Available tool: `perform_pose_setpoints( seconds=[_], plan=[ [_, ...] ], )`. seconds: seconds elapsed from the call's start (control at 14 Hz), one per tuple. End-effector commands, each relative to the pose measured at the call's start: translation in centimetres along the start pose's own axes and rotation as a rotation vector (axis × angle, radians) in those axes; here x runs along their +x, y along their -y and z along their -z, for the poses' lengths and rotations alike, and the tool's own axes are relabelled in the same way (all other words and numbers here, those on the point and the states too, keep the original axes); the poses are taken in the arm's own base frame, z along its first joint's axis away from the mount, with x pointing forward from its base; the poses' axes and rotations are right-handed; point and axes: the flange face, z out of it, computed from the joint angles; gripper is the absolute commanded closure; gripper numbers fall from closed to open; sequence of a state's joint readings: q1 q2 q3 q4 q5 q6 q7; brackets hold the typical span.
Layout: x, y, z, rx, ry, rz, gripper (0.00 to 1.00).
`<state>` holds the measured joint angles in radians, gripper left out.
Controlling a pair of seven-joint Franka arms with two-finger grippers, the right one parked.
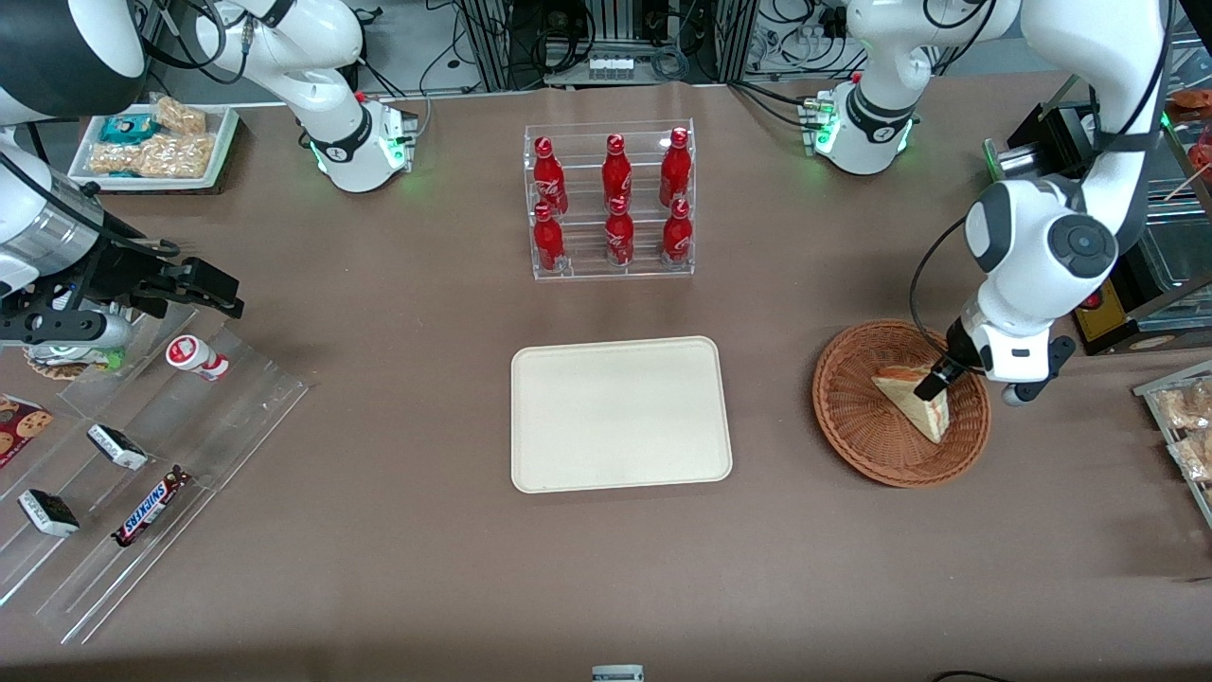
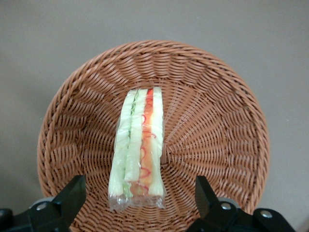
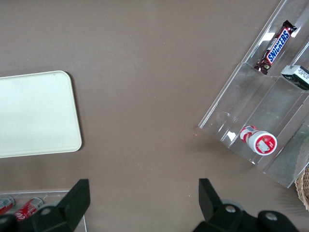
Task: Place sandwich from basket to tray
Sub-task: 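Close the left gripper on the sandwich's crust edge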
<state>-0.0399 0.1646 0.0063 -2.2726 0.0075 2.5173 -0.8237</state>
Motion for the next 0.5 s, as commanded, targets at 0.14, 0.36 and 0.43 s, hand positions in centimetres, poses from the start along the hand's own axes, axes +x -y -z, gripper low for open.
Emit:
perform_pose_setpoints(
  seconds=[0.14, 0.36, 0.43],
  plan=[
    [1.0, 0.0, -4.0, 0.03, 0.029, 0.051, 0.19],
    [1.2, -0.3, -3.5, 0.029, 0.026, 0.049, 0.91],
    [1.5, -0.7, -2.6, 0.018, 0.015, 0.046, 0.95]
  ],
)
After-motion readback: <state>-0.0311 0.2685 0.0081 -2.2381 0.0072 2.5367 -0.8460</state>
